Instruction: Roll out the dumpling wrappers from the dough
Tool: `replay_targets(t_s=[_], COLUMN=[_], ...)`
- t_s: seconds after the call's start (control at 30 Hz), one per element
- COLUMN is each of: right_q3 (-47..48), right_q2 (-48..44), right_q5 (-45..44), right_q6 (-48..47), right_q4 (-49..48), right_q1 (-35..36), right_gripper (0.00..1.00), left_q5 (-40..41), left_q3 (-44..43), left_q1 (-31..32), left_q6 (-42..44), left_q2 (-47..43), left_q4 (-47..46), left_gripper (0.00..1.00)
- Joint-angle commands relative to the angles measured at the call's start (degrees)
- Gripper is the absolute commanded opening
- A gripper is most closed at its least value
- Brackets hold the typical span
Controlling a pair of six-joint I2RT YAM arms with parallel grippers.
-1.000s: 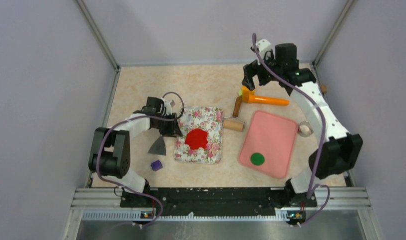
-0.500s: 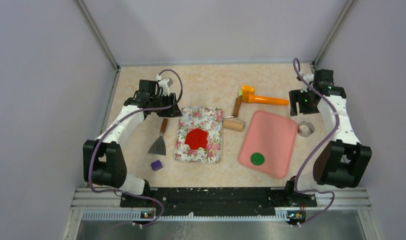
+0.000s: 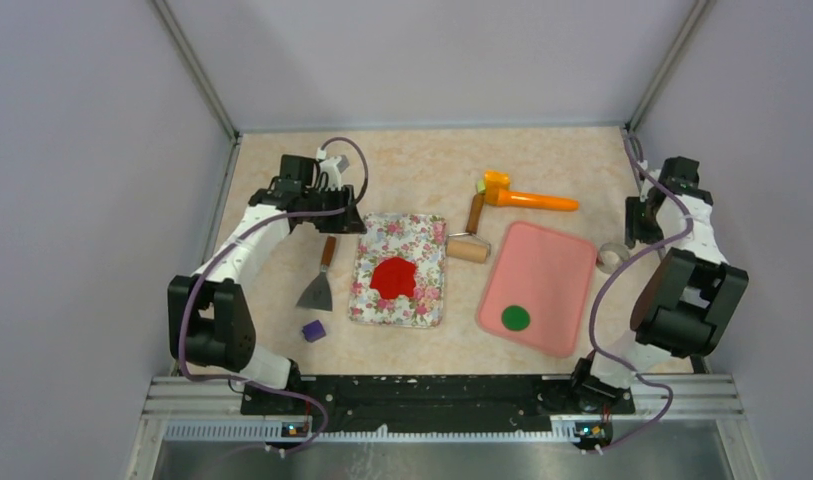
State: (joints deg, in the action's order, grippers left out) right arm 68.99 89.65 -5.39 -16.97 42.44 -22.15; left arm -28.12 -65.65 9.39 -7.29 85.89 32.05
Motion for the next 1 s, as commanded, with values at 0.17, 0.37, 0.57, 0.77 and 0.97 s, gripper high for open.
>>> replay_targets(t_s=[0.17,0.37,0.57,0.77,0.97], right_q3=[-1.1,-1.3,-0.5,0.8,2.6], right_q2=[4.7,7.7,11.6,13.3,11.4], right_q5=[2.2,4.9,8.1,9.3,9.7], right_q6=[-0.8,-0.5,1.1,2.0,1.3], right_q4=[-6.6,-7.3,-7.2,-6.3,-3.7], right_q1=[-3.0,-4.4,-4.7,-4.7,-4.7], right_gripper=[0.47,0.44,0.41,0.27,0.17], left_q5=[-0.6,0.3,0.3,0.7,0.2], left_q3=[-4.4,-4.5,-3.1,-2.7,-2.6], left_q1=[0.2,0.2,0.2,0.2,0.2], left_q6=[2.6,3.6,4.0,4.6,4.2], left_q2=[1.2,1.2,0.6,0.2,0.8], left_q4=[3.8,4.1,4.2,4.3,3.5], left_gripper=[0.47,0.47,0.47,0.47,0.47])
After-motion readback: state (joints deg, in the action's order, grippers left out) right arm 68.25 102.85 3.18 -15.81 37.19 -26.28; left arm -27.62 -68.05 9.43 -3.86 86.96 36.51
